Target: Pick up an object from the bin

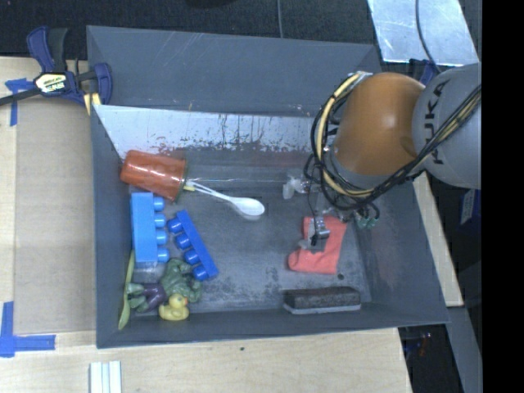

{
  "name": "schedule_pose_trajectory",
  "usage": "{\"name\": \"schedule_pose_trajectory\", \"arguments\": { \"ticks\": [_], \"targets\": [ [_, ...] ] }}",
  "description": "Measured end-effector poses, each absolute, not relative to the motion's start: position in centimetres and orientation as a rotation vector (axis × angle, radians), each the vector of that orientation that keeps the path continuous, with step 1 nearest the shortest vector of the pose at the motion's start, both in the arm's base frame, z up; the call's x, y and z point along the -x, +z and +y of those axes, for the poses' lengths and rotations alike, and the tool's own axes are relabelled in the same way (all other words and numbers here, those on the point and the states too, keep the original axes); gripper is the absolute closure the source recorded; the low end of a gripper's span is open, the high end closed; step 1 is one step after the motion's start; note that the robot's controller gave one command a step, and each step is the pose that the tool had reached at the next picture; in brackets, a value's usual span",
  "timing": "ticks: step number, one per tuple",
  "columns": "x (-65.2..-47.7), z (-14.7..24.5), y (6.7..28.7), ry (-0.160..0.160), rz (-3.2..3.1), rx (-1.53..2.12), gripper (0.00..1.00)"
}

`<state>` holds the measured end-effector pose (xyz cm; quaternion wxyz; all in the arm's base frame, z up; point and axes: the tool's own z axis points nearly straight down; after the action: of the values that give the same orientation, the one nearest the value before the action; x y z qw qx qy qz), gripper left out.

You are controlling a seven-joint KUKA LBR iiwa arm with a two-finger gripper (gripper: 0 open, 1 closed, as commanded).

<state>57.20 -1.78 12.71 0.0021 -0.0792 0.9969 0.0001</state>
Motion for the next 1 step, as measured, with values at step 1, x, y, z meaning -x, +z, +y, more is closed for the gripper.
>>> {"name": "schedule_pose_trajectory", "arguments": {
  "ticks": [1],
  "targets": [
    [-57.32,-4.9,9.67,-0.002,3.108,0.416,0.0]
  ]
}}
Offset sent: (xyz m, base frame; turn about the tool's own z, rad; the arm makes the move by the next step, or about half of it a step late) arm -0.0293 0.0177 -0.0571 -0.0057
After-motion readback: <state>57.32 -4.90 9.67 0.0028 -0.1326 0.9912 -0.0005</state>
